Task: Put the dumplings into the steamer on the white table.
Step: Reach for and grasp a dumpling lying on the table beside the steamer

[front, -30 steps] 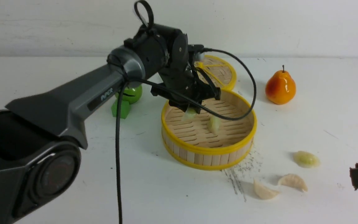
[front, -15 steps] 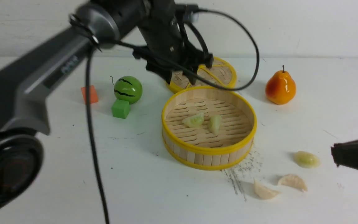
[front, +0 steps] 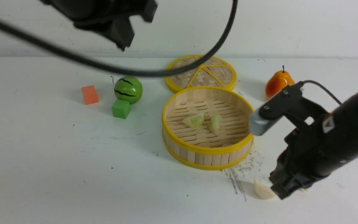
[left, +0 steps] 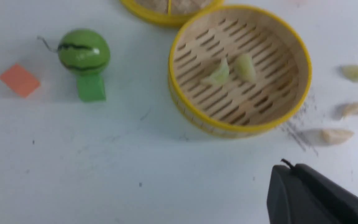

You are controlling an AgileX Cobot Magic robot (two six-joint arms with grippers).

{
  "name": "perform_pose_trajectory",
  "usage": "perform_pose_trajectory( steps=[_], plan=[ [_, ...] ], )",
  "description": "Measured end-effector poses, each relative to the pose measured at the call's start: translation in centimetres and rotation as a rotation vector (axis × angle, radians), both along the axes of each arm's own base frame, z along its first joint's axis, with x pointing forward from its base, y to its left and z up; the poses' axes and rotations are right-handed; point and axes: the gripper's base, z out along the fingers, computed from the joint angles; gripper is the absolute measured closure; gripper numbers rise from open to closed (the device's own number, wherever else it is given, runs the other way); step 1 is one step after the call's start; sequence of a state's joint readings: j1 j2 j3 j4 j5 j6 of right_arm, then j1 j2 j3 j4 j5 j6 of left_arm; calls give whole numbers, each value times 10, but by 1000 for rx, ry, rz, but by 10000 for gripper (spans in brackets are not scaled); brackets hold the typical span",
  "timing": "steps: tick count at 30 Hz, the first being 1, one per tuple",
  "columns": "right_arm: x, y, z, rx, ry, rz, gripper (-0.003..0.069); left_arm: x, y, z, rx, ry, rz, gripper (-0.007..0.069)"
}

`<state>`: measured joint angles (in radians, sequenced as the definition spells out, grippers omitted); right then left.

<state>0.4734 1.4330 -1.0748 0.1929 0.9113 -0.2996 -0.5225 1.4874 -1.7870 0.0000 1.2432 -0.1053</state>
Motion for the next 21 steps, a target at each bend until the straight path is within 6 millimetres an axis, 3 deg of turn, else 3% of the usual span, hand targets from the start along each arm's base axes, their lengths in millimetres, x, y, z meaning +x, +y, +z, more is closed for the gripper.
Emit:
perform_pose_trajectory(
  steps=[4, 7, 8, 9, 12, 16, 21],
  plan=[
    [23, 5, -27, -71, 25, -43, 557, -33, 17, -28, 31, 91, -6, 638],
    [40, 10, -56, -115, 49, -49, 395, -68, 34, -57, 47, 174, -14, 638],
    [40, 10, -56, -115, 45, -49, 385, -68, 34, -57, 45, 175, -15, 638],
    [47, 12, -72, -137, 55, -43, 298, -84, 42, -67, 42, 201, -19, 638],
    [58, 15, -99, -176, 61, -29, 182, -105, 51, -80, 23, 228, -26, 638],
    [66, 18, -120, -200, 78, -20, 127, -124, 59, -88, -4, 234, -33, 638],
    [67, 19, -121, -202, 83, -20, 190, -136, 65, -91, -19, 221, -36, 638]
  ],
)
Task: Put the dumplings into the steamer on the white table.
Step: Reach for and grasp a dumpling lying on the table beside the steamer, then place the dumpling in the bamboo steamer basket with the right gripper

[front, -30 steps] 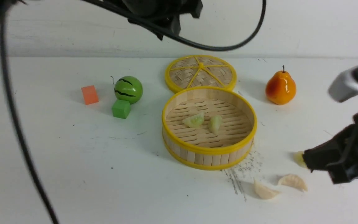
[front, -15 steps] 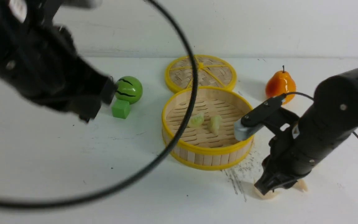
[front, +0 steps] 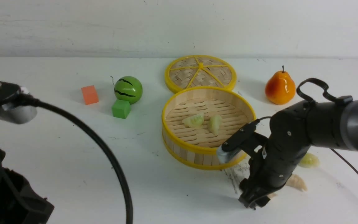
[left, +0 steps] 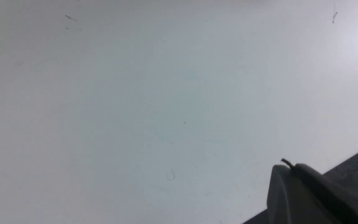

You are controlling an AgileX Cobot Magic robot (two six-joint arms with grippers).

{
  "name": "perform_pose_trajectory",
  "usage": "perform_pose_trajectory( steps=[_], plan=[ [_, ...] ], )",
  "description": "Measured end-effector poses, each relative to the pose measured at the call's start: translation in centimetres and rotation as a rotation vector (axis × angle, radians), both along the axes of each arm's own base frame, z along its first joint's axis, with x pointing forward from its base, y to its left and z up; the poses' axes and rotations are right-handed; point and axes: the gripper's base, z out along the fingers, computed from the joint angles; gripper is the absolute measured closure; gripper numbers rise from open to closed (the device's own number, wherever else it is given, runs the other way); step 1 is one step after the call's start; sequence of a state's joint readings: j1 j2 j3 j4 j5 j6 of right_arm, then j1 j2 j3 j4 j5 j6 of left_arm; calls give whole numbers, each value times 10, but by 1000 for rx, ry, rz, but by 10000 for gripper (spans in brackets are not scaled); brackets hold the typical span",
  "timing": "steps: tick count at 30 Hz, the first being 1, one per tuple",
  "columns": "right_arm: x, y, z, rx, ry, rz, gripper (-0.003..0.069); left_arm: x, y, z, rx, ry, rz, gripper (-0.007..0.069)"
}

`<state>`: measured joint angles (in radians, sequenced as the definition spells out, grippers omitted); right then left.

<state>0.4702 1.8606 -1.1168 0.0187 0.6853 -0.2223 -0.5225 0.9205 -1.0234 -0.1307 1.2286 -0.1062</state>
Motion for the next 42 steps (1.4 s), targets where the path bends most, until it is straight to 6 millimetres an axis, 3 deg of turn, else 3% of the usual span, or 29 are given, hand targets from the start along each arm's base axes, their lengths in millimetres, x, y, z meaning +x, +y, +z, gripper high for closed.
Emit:
perform_pose_trajectory(
  steps=[2, 5, 11, 13, 16, 20, 23, 27, 34, 38, 42],
  plan=[
    [0, 0, 2, -4, 9, 0, 330, -3, 2, 0, -4, -7, 0, 638],
    [1, 0, 8, -22, 43, 2, 423, -5, 3, 1, -10, -16, 0, 638],
    [11, 9, 57, 33, 36, -30, 417, -6, 4, 2, -13, -22, 0, 638],
    [23, 21, 94, 146, -26, -74, 417, -6, 4, 2, -14, -24, 1, 638],
    [36, 34, 126, 265, -92, -93, 417, -6, 4, 3, -15, -25, 1, 638],
    [59, 50, 144, 387, -156, -125, 417, -6, 4, 3, -15, -26, 1, 638],
    [78, 61, 136, 446, -186, -167, 417, -7, 4, 2, -11, -18, 0, 638],
    [99, 71, 104, 454, -188, -201, 417, -8, 5, 2, -5, -9, -2, 638],
    [112, 77, 51, 404, -111, -224, 415, -10, 5, 3, -13, -14, -3, 638],
    [109, 77, 45, 381, -67, -219, 355, -10, 5, 3, -18, -10, -4, 638],
    [99, 72, 66, 318, -6, -173, 261, -11, 4, 3, -25, -7, -6, 638]
  ],
)
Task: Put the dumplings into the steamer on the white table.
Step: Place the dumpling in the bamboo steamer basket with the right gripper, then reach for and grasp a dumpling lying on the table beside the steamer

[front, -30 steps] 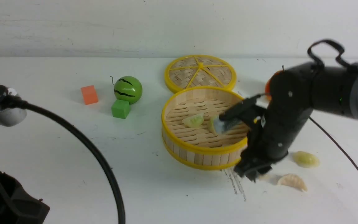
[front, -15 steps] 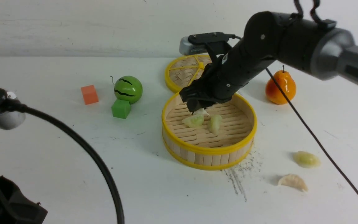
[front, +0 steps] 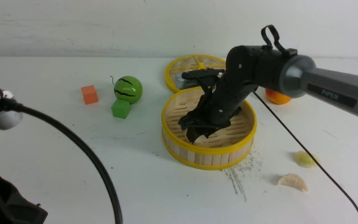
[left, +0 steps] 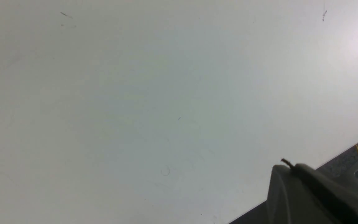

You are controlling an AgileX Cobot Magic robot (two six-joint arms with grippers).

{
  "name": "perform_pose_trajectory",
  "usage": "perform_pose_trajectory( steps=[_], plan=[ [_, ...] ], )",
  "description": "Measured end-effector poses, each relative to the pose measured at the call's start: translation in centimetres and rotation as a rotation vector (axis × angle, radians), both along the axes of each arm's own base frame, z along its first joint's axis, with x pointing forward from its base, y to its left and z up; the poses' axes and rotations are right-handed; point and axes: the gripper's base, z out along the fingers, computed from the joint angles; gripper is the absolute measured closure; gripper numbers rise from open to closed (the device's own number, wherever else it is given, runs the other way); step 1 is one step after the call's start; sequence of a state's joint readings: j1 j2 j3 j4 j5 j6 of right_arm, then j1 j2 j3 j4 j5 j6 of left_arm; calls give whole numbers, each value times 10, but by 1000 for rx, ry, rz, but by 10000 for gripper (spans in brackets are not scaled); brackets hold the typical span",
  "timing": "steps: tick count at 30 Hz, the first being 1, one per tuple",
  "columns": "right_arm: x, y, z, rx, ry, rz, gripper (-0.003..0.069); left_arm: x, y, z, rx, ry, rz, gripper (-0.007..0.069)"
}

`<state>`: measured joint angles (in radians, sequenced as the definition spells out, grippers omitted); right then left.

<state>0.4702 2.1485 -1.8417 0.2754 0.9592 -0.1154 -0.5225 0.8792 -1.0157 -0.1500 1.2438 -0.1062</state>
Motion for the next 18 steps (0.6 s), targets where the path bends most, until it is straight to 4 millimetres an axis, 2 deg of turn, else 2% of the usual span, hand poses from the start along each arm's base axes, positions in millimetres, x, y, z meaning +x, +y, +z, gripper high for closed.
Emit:
perform_pose_trajectory(
  steps=[4, 6, 7, 9, 13, 14, 15, 16, 18],
  plan=[
    [-20, -18, 50, -129, 0, 77, 214, -1, -1, 0, -8, 4, -5, 636],
    [-25, -26, 64, -176, -24, 85, 209, -1, -1, 0, -8, 3, -11, 635],
    [-32, -34, 78, -206, -58, 82, 208, -1, -1, 0, -5, 0, -20, 635],
    [-44, -49, 88, -253, -75, 73, 209, -1, -1, 0, -1, -6, -36, 635],
    [-65, -85, 81, -297, -5, 28, 209, -1, -2, 0, 2, -11, -49, 633],
    [-70, -96, 73, -312, 32, 15, 209, -1, -2, 0, 2, -10, -50, 631],
    [-71, -96, 69, -316, 42, 18, 209, -1, -2, 0, 2, -11, -50, 631],
    [-77, -113, 53, -341, 90, 0, 209, -1, -2, 0, 3, -11, -51, 631],
    [-80, -126, 38, -353, 112, -15, 209, -1, -2, 0, 3, -12, -52, 629]
  ],
)
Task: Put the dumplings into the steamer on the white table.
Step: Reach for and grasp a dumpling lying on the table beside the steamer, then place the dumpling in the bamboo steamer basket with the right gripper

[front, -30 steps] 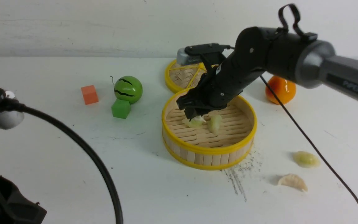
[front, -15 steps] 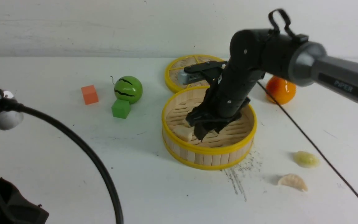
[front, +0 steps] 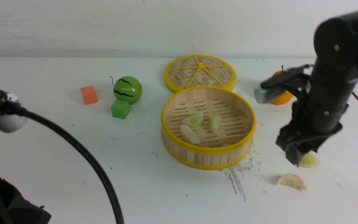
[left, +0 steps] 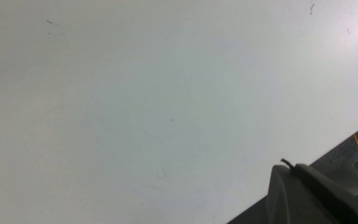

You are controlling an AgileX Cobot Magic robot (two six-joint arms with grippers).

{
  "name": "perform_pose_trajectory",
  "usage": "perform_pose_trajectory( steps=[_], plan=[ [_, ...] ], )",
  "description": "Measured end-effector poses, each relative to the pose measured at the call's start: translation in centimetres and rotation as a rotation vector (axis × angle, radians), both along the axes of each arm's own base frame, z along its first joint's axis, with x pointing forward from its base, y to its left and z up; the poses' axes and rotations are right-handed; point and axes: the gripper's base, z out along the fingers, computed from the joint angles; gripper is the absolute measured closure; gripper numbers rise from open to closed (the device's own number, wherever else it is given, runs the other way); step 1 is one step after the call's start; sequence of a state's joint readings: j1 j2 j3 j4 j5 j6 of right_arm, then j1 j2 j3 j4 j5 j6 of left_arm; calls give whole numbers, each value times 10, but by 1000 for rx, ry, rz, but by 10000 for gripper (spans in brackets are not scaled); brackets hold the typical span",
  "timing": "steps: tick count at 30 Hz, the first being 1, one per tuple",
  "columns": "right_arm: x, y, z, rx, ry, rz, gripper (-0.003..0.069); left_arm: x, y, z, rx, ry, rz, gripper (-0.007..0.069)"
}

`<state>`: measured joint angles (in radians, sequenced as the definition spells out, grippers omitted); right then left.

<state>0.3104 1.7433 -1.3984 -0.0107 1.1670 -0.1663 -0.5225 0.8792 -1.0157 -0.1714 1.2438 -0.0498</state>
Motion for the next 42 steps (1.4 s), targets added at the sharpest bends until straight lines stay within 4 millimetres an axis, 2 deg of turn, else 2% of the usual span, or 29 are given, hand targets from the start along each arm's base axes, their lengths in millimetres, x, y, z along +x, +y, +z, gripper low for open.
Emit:
perform_pose_trajectory(
  steps=[1, 2, 4, 14, 17, 21, 22, 23, 25, 28, 32, 34, 35, 38, 42],
  plan=[
    [0, -12, -15, -5, 4, -14, 209, 0, 0, 0, 0, 0, 0, 628],
    [0, -14, -19, -6, 3, -17, 209, 0, 0, 0, 0, 0, 0, 627],
    [2, -23, -42, -9, -4, -8, 209, 0, 0, 0, -1, -1, 0, 626],
    [21, -15, -92, 11, -21, 132, 210, 1, 0, 0, 7, -19, -23, 618],
    [22, -15, -100, 9, 0, 158, 246, 1, 0, 0, 8, -20, -26, 617],
    [20, -14, -100, 14, 19, 189, 397, 1, 0, 0, 14, -23, -25, 613],
    [20, -14, -99, 15, 22, 193, 454, 1, 1, 0, 21, -27, -24, 610],
    [20, -13, -97, 17, 30, 192, 466, 2, 1, 0, 28, -31, -22, 610],
    [22, -12, -93, 27, 34, 185, 461, 2, 2, 0, 37, -36, -19, 608],
    [34, -2, -61, 133, -25, 96, 457, 3, 4, 0, 56, -48, -14, 606],
    [57, 15, -9, 321, -170, -25, 457, 5, 4, 1, 52, -64, -11, 603],
    [64, 18, 1, 364, -211, -43, 457, 5, 3, 1, 50, -68, -10, 603],
    [75, 23, 9, 406, -259, -61, 457, 5, 3, 1, 47, -68, -10, 600],
    [94, 27, 6, 433, -311, -92, 457, 4, 2, 1, 38, -59, -14, 596],
    [114, 31, -24, 432, -294, -139, 457, 1, 1, 0, 25, -20, -25, 590]
  ],
)
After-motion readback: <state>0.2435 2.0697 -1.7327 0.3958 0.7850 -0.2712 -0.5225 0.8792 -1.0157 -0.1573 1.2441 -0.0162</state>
